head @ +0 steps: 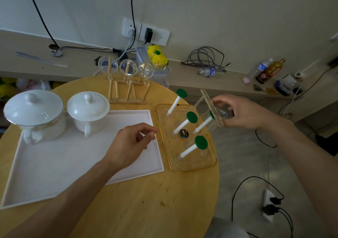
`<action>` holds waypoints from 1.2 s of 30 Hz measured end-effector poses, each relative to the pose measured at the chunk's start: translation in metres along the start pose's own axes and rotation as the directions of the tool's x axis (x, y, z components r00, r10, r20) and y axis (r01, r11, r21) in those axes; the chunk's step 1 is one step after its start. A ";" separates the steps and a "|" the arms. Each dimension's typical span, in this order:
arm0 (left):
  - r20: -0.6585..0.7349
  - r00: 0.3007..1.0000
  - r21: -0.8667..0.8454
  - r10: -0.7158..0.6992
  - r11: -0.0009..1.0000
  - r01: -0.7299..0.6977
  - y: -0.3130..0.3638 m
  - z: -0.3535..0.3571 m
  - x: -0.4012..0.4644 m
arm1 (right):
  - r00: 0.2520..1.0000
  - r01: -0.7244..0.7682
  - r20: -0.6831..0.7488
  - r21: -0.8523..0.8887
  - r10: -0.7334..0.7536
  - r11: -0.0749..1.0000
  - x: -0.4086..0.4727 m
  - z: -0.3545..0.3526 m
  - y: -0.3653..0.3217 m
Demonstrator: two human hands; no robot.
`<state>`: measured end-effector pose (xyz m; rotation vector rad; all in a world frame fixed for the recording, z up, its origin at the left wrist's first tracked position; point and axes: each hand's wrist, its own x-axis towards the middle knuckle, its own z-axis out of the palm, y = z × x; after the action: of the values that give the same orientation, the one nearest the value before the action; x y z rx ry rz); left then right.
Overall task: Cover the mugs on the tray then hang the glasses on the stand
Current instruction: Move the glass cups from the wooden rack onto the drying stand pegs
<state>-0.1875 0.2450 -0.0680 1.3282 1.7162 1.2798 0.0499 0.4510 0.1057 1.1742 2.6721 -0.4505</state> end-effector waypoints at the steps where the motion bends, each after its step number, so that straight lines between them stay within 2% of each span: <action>1: -0.004 1.000 -0.004 -0.004 1.000 0.004 0.000 -0.001 0.000 | 1.000 0.004 -0.010 0.007 -0.004 1.000 -0.002 -0.005 -0.003; 6: -0.022 1.000 -0.035 -0.018 0.999 0.017 0.000 -0.007 0.000 | 0.990 -0.007 -0.142 -0.020 0.004 1.000 0.012 -0.026 -0.030; 14: -0.025 0.999 -0.071 -0.027 0.997 0.025 -0.006 -0.012 0.002 | 0.934 0.148 -0.329 -0.002 -0.141 0.989 0.114 -0.010 -0.122; 16: -0.009 1.000 -0.072 -0.030 0.997 0.029 -0.008 -0.011 0.001 | 0.937 0.140 -0.320 -0.026 -0.141 0.990 0.142 0.000 -0.142; 20: -0.001 1.000 -0.079 -0.026 0.997 0.026 -0.009 -0.011 0.000 | 0.959 0.106 -0.233 -0.223 -0.158 0.969 0.185 0.021 -0.171; 23: -0.012 0.999 -0.103 -0.034 0.994 0.033 -0.010 -0.014 0.002 | 0.973 0.066 -0.192 -0.295 -0.127 0.953 0.206 0.034 -0.178; 32: -0.011 0.998 -0.160 -0.065 0.985 0.062 -0.014 -0.021 0.001 | 0.948 -0.006 -0.301 -0.342 -0.103 0.940 0.233 0.059 -0.180; 36: -0.016 0.997 -0.163 -0.073 0.984 0.069 -0.015 -0.024 0.002 | 0.946 -0.004 -0.308 -0.334 -0.105 0.943 0.227 0.052 -0.180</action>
<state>-0.2148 0.2388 -0.0734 1.1529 1.6211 1.3665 -0.2329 0.4727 0.0267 1.1581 2.8978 0.2032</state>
